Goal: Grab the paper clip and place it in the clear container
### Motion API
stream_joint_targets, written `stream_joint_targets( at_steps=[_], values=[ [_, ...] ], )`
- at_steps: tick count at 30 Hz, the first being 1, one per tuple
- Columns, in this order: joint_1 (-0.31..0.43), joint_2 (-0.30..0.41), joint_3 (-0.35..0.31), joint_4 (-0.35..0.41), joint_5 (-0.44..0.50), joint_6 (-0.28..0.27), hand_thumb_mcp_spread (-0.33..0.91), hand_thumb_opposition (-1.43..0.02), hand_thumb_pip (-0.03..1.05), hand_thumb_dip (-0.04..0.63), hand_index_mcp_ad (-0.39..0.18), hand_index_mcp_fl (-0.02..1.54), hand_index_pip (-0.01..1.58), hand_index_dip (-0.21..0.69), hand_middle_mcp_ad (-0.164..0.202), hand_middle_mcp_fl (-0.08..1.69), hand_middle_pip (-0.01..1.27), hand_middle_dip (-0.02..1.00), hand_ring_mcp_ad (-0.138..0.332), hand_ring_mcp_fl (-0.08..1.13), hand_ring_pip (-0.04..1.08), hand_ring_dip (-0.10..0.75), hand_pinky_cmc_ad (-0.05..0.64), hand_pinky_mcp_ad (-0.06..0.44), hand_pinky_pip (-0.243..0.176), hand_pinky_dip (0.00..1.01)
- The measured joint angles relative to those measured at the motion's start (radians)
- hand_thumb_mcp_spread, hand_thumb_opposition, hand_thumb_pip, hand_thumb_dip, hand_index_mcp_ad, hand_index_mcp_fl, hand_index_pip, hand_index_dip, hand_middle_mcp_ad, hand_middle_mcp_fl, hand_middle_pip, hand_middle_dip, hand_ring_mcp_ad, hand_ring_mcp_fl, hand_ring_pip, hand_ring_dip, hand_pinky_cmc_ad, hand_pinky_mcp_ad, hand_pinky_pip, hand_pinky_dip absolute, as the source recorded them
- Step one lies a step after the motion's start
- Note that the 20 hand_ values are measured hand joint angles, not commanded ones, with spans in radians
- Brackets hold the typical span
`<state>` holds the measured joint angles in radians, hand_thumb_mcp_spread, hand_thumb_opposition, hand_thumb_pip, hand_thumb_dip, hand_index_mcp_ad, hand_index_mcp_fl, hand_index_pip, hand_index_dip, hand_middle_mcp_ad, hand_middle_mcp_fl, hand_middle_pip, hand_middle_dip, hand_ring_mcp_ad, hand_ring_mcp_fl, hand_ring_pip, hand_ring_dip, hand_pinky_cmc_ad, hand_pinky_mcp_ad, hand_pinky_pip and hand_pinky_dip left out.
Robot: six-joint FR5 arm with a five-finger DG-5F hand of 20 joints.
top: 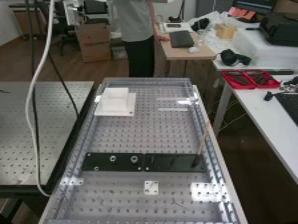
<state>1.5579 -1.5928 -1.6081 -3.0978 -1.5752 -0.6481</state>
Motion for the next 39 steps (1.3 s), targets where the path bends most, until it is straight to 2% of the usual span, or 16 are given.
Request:
stream_joint_targets(
  at_steps=[2, 3, 6, 8, 9, 10, 13, 15, 16, 18, 20, 23, 24, 27, 34, 39],
  values=[
    [0.0, 0.0, -0.005, 0.006, 0.003, 0.0, 0.0, 0.01, 0.0, 0.007, 0.012, 0.0, 0.0, 0.017, 0.063, 0.01, 0.02, 0.02, 0.068, 0.0, 0.01, 0.017, 0.037, 0.037, -0.01, 0.02],
    [0.0, -0.001, -0.009, 0.009, 0.004, 0.0, 0.0, 0.01, 0.0, 0.007, 0.033, 0.0, 0.0, 0.017, 0.063, 0.0, 0.02, 0.02, 0.051, 0.0, 0.01, 0.017, 0.028, 0.038, -0.01, 0.02],
    [0.0, -0.003, -0.021, 0.018, 0.009, 0.002, -0.01, 0.0, 0.01, 0.0, 0.033, 0.0, 0.0, 0.017, 0.063, 0.01, 0.02, 0.03, 0.049, 0.0, 0.01, 0.017, 0.017, 0.037, -0.01, 0.02],
    [-0.002, -0.005, -0.03, 0.029, 0.013, 0.002, 0.09, -0.14, 0.16, 0.014, 0.033, 0.0, 0.01, 0.017, 0.063, 0.0, 0.02, 0.02, 0.049, 0.0, 0.01, 0.017, 0.023, 0.037, -0.01, 0.05],
    [-0.003, -0.007, -0.038, 0.038, 0.015, 0.004, 0.16, -0.24, 0.28, 0.037, 0.028, 0.0, 0.02, 0.017, 0.063, 0.0, 0.04, 0.03, 0.049, 0.0, 0.02, 0.019, 0.033, 0.037, -0.01, 0.1],
    [-0.005, -0.008, -0.045, 0.046, 0.017, 0.009, 0.21, -0.31, 0.34, 0.037, 0.028, 0.0, 0.02, 0.017, 0.063, 0.0, 0.05, 0.03, 0.049, 0.0, 0.03, 0.017, 0.047, 0.056, -0.01, 0.14],
    [-0.012, -0.018, -0.071, 0.075, 0.025, 0.023, 0.23, -0.49, 0.33, 0.051, 0.021, 0.01, 0.05, 0.017, 0.063, 0.01, 0.09, 0.06, 0.07, 0.0, 0.06, 0.035, 0.115, 0.133, -0.01, 0.25],
    [-0.015, -0.023, -0.081, 0.087, 0.03, 0.024, 0.25, -0.56, 0.35, 0.052, 0.016, 0.0, 0.05, 0.014, 0.065, 0.0, 0.1, 0.08, 0.094, 0.0, 0.07, 0.047, 0.162, 0.162, -0.028, 0.3],
    [-0.018, -0.028, -0.089, 0.096, 0.035, 0.022, 0.25, -0.57, 0.37, 0.052, 0.014, 0.01, 0.06, 0.017, 0.066, 0.0, 0.1, 0.1, 0.112, 0.0, 0.08, 0.052, 0.182, 0.18, -0.026, 0.32],
    [-0.021, -0.035, -0.098, 0.106, 0.04, 0.021, 0.25, -0.58, 0.38, 0.052, 0.014, 0.01, 0.07, 0.019, 0.068, 0.01, 0.11, 0.11, 0.113, 0.0, 0.07, 0.058, 0.215, 0.195, -0.024, 0.34],
    [-0.026, -0.044, -0.107, 0.115, 0.045, 0.021, 0.25, -0.61, 0.39, 0.052, 0.012, 0.01, 0.07, 0.019, 0.068, 0.01, 0.1, 0.11, 0.119, 0.0, 0.08, 0.065, 0.23, 0.215, -0.045, 0.36],
    [-0.033, -0.06, -0.115, 0.123, 0.051, 0.025, 0.24, -0.63, 0.4, 0.051, 0.016, 0.01, 0.07, 0.019, 0.07, 0.0, 0.12, 0.13, 0.138, 0.0, 0.08, 0.073, 0.251, 0.215, -0.049, 0.38],
    [-0.037, -0.068, -0.117, 0.124, 0.054, 0.029, 0.25, -0.65, 0.4, 0.049, 0.012, 0.01, 0.07, 0.019, 0.07, 0.0, 0.12, 0.13, 0.138, 0.0, 0.08, 0.073, 0.246, 0.211, -0.061, 0.38],
    [-0.045, -0.087, -0.124, 0.13, 0.066, 0.035, 0.24, -0.65, 0.4, 0.063, 0.012, 0.0, 0.07, 0.019, 0.075, 0.0, 0.12, 0.14, 0.143, 0.0, 0.09, 0.08, 0.262, 0.232, -0.061, 0.4],
    [-0.066, -0.124, -0.146, 0.157, 0.092, 0.053, 0.25, -0.67, 0.41, 0.063, 0.012, 0.01, 0.08, 0.016, 0.093, 0.0, 0.12, 0.14, 0.145, 0.0, 0.09, 0.08, 0.267, 0.23, -0.063, 0.4],
    [-0.081, -0.148, -0.165, 0.186, 0.113, 0.047, 0.25, -0.67, 0.48, 0.082, 0.012, 0.01, 0.09, 0.016, 0.093, 0.01, 0.12, 0.14, 0.145, 0.0, 0.09, 0.08, 0.278, 0.23, -0.061, 0.4]
  ],
)
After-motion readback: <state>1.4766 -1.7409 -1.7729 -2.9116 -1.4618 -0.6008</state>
